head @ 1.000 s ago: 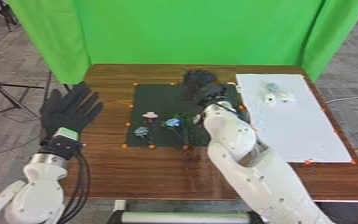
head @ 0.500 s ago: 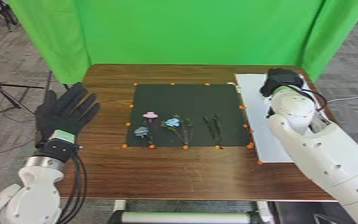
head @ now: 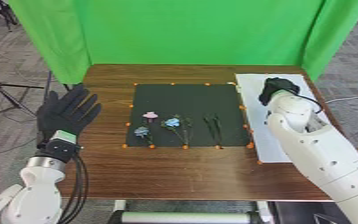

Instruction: Arrange flowers

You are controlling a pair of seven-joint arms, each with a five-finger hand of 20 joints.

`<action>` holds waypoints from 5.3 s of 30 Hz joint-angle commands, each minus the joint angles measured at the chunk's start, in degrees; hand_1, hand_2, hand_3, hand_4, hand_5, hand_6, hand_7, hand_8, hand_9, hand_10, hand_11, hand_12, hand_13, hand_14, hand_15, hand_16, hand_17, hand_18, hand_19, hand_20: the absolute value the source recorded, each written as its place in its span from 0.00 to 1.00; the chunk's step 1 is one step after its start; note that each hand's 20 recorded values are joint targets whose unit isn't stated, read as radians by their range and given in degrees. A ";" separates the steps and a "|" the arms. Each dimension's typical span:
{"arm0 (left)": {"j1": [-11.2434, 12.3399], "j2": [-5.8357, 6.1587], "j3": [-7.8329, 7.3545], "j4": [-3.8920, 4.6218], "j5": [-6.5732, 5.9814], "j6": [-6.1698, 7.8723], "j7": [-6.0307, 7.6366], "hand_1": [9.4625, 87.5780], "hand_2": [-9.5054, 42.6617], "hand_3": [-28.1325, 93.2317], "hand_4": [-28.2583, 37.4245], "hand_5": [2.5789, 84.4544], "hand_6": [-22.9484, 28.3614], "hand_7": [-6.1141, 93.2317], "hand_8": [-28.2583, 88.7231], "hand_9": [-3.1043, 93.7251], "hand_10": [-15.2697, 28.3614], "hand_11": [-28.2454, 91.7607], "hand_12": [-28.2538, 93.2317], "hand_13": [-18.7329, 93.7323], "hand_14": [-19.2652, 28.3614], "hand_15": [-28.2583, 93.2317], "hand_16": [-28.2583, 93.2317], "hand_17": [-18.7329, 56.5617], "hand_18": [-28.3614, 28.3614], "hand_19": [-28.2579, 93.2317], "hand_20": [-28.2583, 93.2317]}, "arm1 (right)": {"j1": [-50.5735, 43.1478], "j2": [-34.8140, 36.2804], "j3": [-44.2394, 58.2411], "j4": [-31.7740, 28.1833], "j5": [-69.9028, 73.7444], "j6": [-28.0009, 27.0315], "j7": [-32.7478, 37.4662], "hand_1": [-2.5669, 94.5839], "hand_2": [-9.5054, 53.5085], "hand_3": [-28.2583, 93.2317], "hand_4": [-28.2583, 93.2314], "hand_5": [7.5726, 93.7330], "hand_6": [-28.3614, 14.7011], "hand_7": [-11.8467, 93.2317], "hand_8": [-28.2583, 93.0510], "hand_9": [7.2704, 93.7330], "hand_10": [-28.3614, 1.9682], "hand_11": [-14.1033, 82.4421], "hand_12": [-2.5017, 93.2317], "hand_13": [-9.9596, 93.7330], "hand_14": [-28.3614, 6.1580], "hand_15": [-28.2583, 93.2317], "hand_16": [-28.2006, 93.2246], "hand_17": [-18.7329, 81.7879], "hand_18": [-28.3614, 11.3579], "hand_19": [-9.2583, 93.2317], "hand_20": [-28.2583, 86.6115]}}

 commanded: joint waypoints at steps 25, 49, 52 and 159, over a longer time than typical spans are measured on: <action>0.05 -0.08 0.67 -0.38 -0.34 -0.02 0.72 0.24 0.40 0.82 0.00 0.51 0.60 0.23 0.17 0.39 0.67 0.43 0.32 0.37 0.72 0.58 0.17 0.18 0.78 0.57 0.33 | -6.46 -1.24 -2.54 -11.43 -7.74 21.30 -11.97 0.73 0.00 0.79 0.00 0.77 0.66 0.44 0.27 0.91 0.67 0.27 0.50 0.80 0.65 0.53 0.62 0.60 0.32 0.90 0.53; -4.28 -1.13 3.56 1.61 0.14 -0.21 -2.05 0.24 0.40 0.82 0.00 0.50 0.59 0.22 0.17 0.39 0.67 0.42 0.32 0.36 0.71 0.56 0.17 0.18 0.76 0.55 0.32 | -4.17 -15.79 -13.23 -6.73 -11.20 15.83 -14.42 0.72 0.00 0.80 0.00 0.76 0.65 0.44 0.27 0.90 0.67 0.27 0.50 0.79 0.66 0.54 0.61 0.60 0.30 0.89 0.54; -4.05 -1.41 3.18 1.62 0.37 -0.15 -2.66 0.24 0.40 0.82 0.00 0.50 0.59 0.22 0.17 0.39 0.67 0.42 0.32 0.36 0.71 0.56 0.17 0.18 0.76 0.55 0.32 | -4.97 -16.04 -12.68 -6.37 -12.13 15.05 -14.62 0.72 0.00 0.80 0.00 0.76 0.65 0.43 0.26 0.90 0.68 0.26 0.49 0.79 0.66 0.53 0.60 0.60 0.30 0.89 0.54; -2.26 -2.32 2.11 0.46 -2.05 2.77 -3.34 0.27 0.40 0.82 0.00 0.51 0.60 0.26 0.16 0.40 0.68 0.46 0.33 0.39 0.73 0.61 0.16 0.18 0.78 0.57 0.32 | -10.95 -14.68 -6.00 -14.50 -6.46 5.82 -12.32 0.68 0.00 0.47 0.00 0.57 0.54 0.31 0.13 0.60 0.40 0.35 0.22 0.59 0.39 0.59 0.37 0.49 0.17 0.84 0.48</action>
